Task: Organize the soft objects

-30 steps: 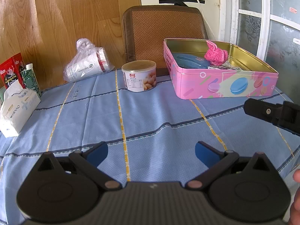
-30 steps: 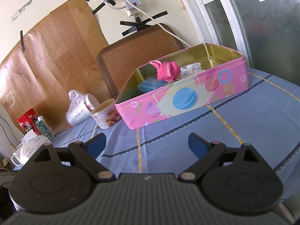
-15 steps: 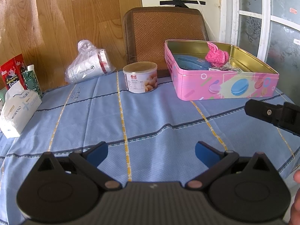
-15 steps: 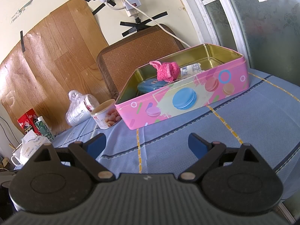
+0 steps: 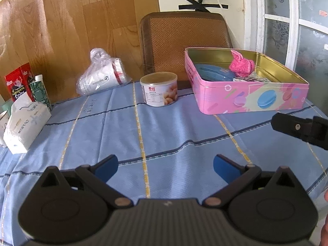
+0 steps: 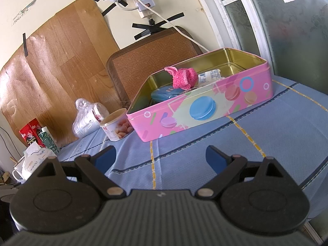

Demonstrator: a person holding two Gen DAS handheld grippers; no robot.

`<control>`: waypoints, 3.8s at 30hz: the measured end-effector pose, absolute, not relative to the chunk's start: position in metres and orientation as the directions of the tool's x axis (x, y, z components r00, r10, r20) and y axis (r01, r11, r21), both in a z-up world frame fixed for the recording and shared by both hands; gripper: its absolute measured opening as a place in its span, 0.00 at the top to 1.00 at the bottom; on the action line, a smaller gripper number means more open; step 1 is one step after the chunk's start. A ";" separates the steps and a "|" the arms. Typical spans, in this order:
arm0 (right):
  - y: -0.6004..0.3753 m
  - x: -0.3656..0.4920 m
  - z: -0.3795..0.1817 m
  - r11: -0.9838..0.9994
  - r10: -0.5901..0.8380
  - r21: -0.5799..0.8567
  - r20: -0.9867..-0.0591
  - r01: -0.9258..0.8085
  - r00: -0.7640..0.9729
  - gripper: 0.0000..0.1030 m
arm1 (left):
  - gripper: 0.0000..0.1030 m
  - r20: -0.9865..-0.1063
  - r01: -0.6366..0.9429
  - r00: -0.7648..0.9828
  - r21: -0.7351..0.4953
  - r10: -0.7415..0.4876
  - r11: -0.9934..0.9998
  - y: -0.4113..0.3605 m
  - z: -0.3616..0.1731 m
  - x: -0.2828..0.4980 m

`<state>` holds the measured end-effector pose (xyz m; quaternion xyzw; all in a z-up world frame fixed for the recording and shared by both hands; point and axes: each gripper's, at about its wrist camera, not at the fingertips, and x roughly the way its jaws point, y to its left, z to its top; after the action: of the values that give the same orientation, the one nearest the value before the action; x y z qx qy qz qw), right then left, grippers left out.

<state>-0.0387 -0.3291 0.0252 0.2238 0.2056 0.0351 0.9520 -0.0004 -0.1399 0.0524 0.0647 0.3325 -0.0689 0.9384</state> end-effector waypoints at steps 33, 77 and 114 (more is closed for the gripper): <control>-0.325 -0.041 0.029 0.910 0.156 0.415 -0.364 0.011 0.918 0.07 | 0.00 -0.635 0.179 0.768 0.091 -0.081 0.980 -0.141 0.052 -0.003; -0.322 -0.043 0.028 0.911 0.136 0.411 -0.361 0.027 0.923 0.04 | 0.00 -0.652 0.187 0.753 0.079 -0.091 0.979 -0.143 0.049 -0.004; -0.319 -0.040 0.029 0.916 0.139 0.401 -0.359 0.018 0.923 0.04 | 0.00 -0.664 0.206 0.739 0.060 -0.115 0.977 -0.139 0.048 0.000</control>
<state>-0.0402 -0.3190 0.0289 0.2024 0.1939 0.0316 0.9594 -0.0005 -0.1391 0.0484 0.0647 0.3510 -0.0861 0.9301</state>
